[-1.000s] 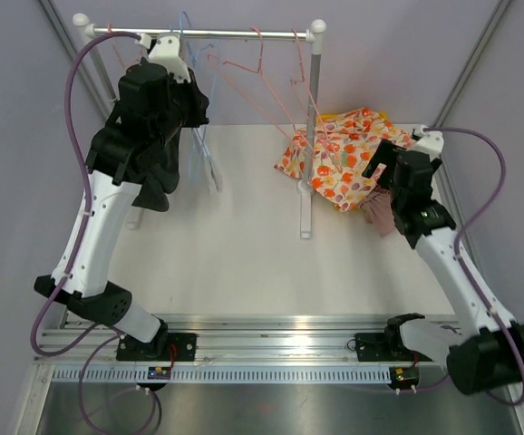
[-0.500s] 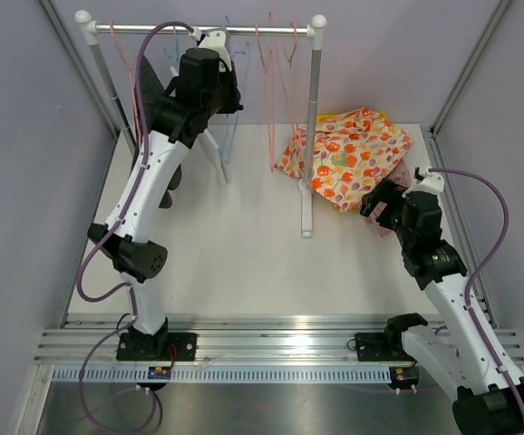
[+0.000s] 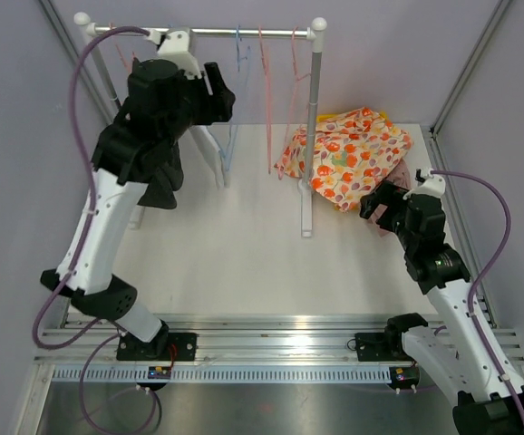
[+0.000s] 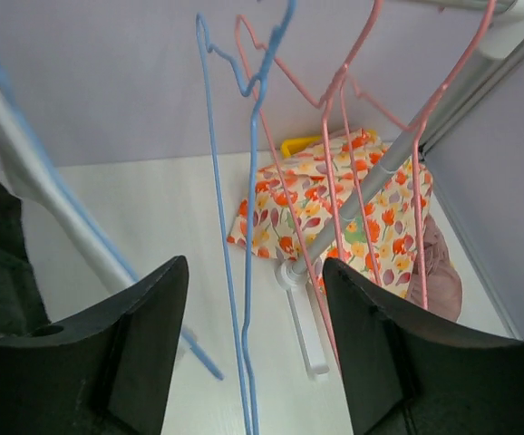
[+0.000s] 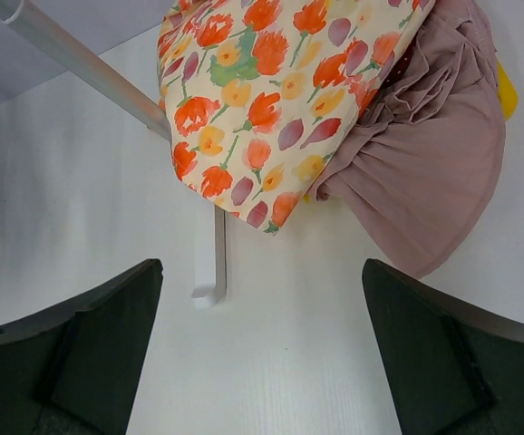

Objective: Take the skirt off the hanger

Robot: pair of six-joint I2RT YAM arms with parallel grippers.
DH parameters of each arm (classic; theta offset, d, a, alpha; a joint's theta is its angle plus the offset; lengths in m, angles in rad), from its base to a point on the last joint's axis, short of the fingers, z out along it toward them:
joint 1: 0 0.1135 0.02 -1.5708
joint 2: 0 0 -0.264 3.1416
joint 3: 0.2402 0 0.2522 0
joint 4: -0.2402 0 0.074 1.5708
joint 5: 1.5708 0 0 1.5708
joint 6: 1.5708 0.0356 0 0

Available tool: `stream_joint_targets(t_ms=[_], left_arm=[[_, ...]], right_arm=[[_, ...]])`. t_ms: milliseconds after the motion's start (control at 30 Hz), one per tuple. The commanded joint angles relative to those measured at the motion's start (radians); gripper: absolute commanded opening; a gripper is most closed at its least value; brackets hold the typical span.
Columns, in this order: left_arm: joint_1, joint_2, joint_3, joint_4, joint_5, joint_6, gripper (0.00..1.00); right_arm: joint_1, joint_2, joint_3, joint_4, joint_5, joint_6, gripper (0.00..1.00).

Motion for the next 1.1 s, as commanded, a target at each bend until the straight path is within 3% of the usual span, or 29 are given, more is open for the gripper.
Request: stream_joint_targets(t_ms=[0,233,400,767,800,833,867,900,933,967,1067], left_arm=[[0.003,-0.123,-0.075,0.017,-0.085,0.023,0.65],[0.016,-0.186,-0.174,0.005,-0.200,0.040,0.67],[0.062,-0.136,-0.184,0.026,-0.212,0.033,0.67],[0.113,0.085,-0.014,0.040,-0.221,0.060,0.61],[0.113,0.093,-0.009,0.043,-0.220,0.060,0.55],[0.116,0.105,-0.005,0.052,-0.221,0.065,0.32],[0.116,0.107,-0.005,0.052,-0.221,0.065,0.32],[0.116,0.105,-0.002,0.054,-0.223,0.066,0.24],[0.116,0.105,0.000,0.052,-0.226,0.069,0.07],[0.116,0.104,0.006,0.049,-0.226,0.073,0.00],[0.116,0.079,0.023,0.029,-0.229,0.083,0.00]], right_arm=[[-0.001,-0.038,0.023,-0.023,-0.018,0.003,0.99],[-0.003,-0.081,0.015,-0.052,-0.020,0.007,0.99],[-0.003,-0.087,0.029,-0.072,-0.014,0.004,0.99],[-0.003,-0.100,0.038,-0.095,0.002,0.000,0.99],[-0.003,-0.100,0.040,-0.097,0.000,-0.002,1.00],[-0.003,-0.103,0.041,-0.097,0.000,-0.003,1.00],[-0.003,-0.103,0.041,-0.097,0.000,-0.003,1.00],[-0.003,-0.104,0.041,-0.095,-0.001,-0.003,1.00],[-0.003,-0.106,0.041,-0.092,-0.018,-0.005,0.99],[-0.003,-0.107,0.041,-0.085,-0.036,-0.008,0.99],[-0.003,-0.121,0.052,-0.011,-0.212,-0.023,0.99]])
